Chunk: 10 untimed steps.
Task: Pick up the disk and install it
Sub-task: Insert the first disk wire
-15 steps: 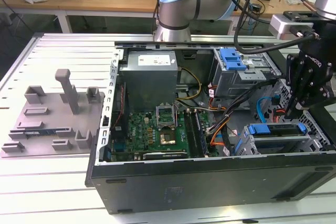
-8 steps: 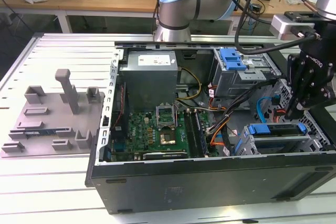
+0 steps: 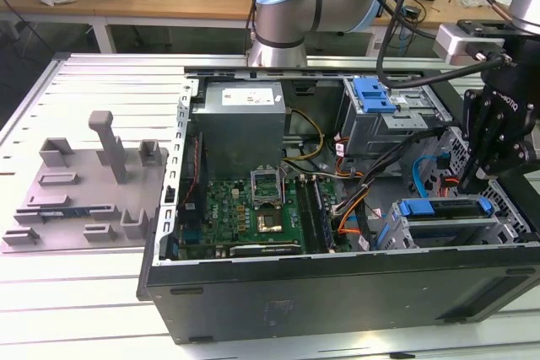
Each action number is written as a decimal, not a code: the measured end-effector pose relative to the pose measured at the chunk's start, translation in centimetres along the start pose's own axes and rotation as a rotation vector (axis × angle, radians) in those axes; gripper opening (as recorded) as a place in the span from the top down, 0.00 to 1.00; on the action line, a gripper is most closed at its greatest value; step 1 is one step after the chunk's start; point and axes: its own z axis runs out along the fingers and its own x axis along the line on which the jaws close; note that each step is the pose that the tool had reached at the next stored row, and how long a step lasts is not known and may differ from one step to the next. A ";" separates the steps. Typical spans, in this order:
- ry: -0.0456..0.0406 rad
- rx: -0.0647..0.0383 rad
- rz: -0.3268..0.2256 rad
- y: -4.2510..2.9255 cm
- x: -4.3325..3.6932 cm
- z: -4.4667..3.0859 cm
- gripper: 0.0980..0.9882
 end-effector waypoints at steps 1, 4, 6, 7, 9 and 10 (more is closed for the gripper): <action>0.0000 0.000 0.000 0.00 0.00 0.00 0.93; 0.0000 0.000 0.000 0.00 0.00 0.00 0.93; -0.0004 0.000 0.000 -0.01 0.03 0.06 0.93; -0.0001 0.000 0.000 -0.01 0.04 0.06 0.93; 0.0002 0.000 0.000 -0.01 0.08 0.12 0.93; 0.0003 0.000 0.000 -0.01 0.08 0.14 0.93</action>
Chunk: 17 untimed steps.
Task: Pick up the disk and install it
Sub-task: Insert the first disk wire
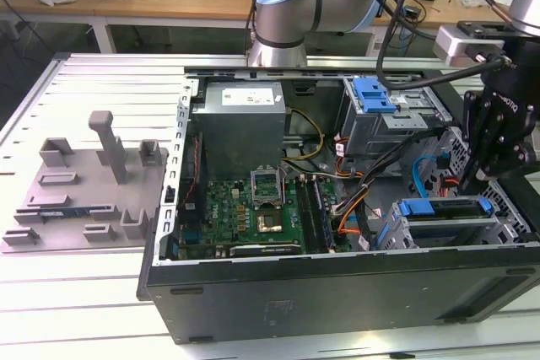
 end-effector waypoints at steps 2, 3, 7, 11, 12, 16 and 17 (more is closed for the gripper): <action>-0.0003 0.000 0.000 0.00 0.01 0.10 0.93; -0.0003 0.000 0.000 0.00 0.01 0.13 0.93; -0.0003 0.000 0.000 0.01 0.02 0.29 0.93; -0.0003 0.000 0.000 0.01 0.03 0.40 0.93; -0.0002 0.000 0.000 0.01 0.03 0.42 0.93; -0.0002 0.000 0.000 0.01 0.05 0.53 0.93; -0.0002 0.000 0.000 0.01 0.05 0.55 0.93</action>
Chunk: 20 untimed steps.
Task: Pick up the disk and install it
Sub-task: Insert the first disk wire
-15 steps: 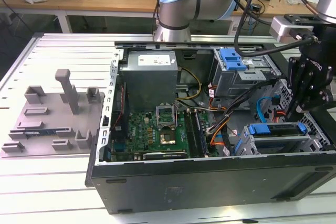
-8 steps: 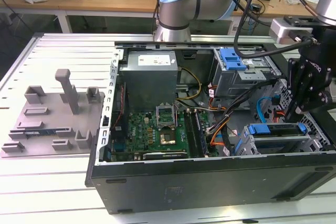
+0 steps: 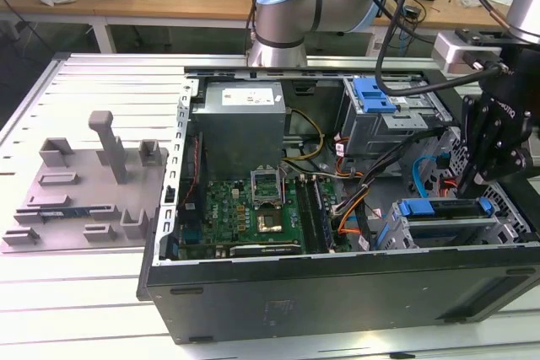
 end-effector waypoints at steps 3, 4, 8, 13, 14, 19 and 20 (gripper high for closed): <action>0.0000 0.000 0.000 0.00 0.01 0.10 0.93; 0.0000 0.000 0.000 0.00 0.02 0.12 0.93; 0.0000 -0.001 0.000 0.00 0.04 0.28 0.93; 0.0002 -0.002 0.000 0.01 0.05 0.57 0.93; 0.0001 -0.002 0.000 0.01 0.04 0.63 0.93; 0.0006 -0.002 0.000 0.02 0.03 1.03 0.93; 0.0004 -0.002 0.000 0.02 0.02 1.11 0.93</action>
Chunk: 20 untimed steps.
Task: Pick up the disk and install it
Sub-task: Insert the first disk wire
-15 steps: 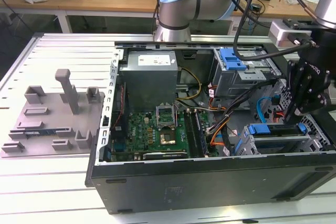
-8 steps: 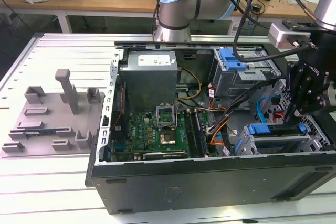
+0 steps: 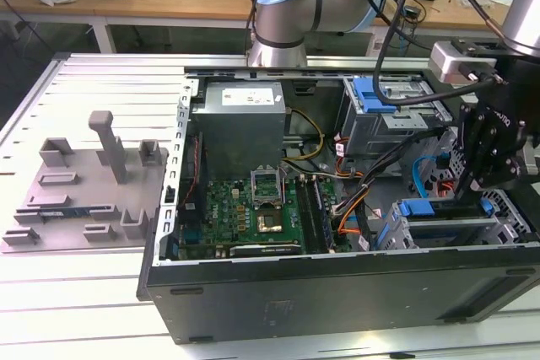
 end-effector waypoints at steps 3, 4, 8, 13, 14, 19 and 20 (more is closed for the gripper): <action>0.0004 -0.001 0.000 0.00 0.00 0.14 0.93; 0.0005 -0.001 0.000 0.00 0.00 0.17 0.93; 0.0002 -0.001 0.000 -0.01 0.10 0.44 0.93; -0.0015 -0.002 0.000 0.01 0.21 0.52 0.85; -0.0006 -0.001 0.000 -0.01 0.25 0.21 0.78; 0.0001 -0.001 0.000 -0.14 0.63 -2.48 0.50; 0.0000 -0.001 0.000 -0.17 0.69 -2.94 0.50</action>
